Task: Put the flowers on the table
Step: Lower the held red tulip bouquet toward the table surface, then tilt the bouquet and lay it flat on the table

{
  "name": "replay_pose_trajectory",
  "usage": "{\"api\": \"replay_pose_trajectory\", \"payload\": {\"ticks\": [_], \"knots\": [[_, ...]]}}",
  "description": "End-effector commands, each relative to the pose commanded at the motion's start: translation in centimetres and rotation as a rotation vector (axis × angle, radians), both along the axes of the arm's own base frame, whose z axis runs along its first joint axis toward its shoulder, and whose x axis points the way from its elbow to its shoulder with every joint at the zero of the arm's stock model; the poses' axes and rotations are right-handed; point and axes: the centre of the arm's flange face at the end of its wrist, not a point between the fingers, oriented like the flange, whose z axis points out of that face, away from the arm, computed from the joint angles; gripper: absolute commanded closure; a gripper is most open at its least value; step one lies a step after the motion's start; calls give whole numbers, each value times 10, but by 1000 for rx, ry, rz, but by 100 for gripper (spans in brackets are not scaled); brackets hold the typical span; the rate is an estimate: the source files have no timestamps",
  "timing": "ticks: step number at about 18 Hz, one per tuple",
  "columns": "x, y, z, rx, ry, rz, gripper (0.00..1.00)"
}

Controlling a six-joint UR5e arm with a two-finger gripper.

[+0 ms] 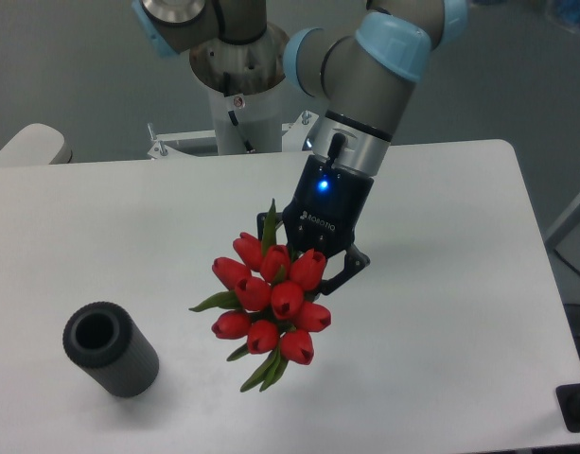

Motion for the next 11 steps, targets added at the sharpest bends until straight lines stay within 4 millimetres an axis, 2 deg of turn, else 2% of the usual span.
{"api": "replay_pose_trajectory", "payload": {"ticks": [1, 4, 7, 10, 11], "knots": [[2, -3, -2, -26, 37, -12, 67], [10, -10, -25, -127, 149, -101, 67], [15, -20, -36, -219, 235, -181, 67], [18, -32, -48, -352, 277, -189, 67], [24, -30, -51, -383, 283, -194, 67]]}}
